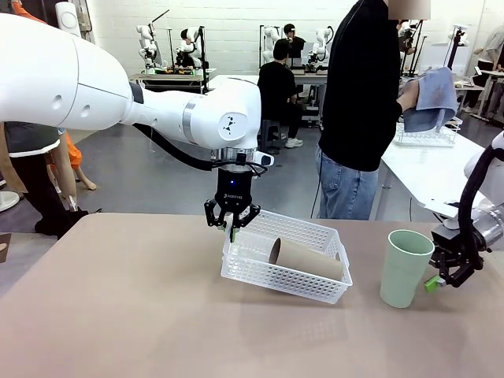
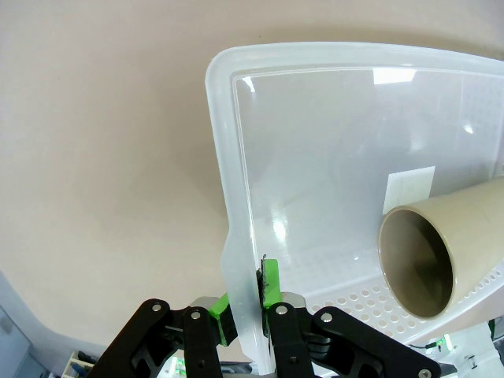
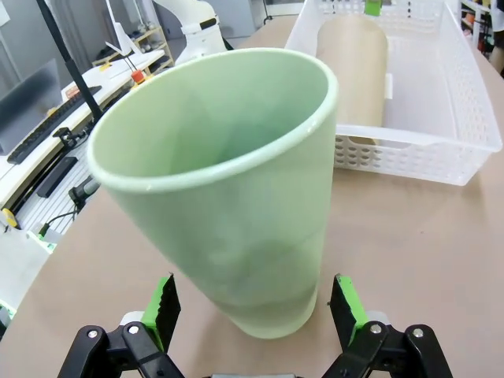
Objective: Clean and organize the cups into the basket.
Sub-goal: Pick up the Reusable plastic cup from the right side of the table and stack it inside the Organizing basket in the center of the table.
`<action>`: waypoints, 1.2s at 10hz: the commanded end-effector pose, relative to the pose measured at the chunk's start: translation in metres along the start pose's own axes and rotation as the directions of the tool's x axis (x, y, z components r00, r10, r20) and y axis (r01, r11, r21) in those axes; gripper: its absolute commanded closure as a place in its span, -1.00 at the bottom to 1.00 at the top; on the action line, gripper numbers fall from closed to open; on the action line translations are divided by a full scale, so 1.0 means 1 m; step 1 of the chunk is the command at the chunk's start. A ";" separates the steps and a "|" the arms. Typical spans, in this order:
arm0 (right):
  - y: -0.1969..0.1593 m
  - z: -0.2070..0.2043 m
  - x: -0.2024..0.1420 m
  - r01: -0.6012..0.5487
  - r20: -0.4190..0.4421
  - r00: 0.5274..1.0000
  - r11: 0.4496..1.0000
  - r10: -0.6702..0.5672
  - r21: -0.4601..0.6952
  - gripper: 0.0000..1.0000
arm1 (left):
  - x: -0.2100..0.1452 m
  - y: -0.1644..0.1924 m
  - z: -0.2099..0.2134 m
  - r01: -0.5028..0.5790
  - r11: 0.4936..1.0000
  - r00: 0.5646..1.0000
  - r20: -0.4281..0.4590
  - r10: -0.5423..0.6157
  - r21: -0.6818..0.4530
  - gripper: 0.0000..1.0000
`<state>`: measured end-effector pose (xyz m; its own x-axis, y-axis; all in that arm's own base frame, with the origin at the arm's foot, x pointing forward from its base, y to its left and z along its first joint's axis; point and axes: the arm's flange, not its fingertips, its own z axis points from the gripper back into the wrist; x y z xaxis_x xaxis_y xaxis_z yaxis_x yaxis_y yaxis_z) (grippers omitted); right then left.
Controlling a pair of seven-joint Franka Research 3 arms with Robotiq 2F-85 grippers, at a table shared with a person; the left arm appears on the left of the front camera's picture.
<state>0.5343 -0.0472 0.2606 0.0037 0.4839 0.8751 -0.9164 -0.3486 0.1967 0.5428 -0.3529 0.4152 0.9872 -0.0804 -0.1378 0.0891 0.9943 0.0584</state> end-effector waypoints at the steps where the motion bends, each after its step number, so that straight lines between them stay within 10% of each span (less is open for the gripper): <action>1: -0.013 -0.010 0.005 0.004 -0.012 1.000 1.000 -0.004 -0.008 -1.00 | -0.001 0.001 0.001 0.000 1.000 1.000 0.001 0.000 0.000 1.00; 9: -0.020 -0.037 0.016 -0.011 0.009 1.000 0.995 0.010 0.100 -1.00 | -0.001 0.001 0.001 0.000 1.000 1.000 0.001 0.000 0.000 1.00; 10: -0.019 -0.037 0.016 -0.038 -0.005 0.999 0.994 0.039 0.100 -0.06 | -0.001 0.001 0.001 0.000 1.000 1.000 0.001 0.000 0.000 1.00; 11: -0.019 -0.036 0.015 -0.041 0.000 0.999 0.995 0.041 0.094 0.19 | -0.001 0.001 0.001 0.000 1.000 1.000 0.001 0.000 0.000 1.00; 12: -0.019 -0.034 0.014 -0.039 0.012 0.999 0.996 0.038 0.080 1.00 | -0.001 0.001 0.001 0.000 1.000 1.000 0.001 0.000 0.000 1.00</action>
<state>0.5364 -0.0030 0.2556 -0.0176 0.4688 0.8831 -0.8826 -0.4223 0.2066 0.5428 -0.3529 0.4152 0.9872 -0.0803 -0.1378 0.0891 0.9943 0.0584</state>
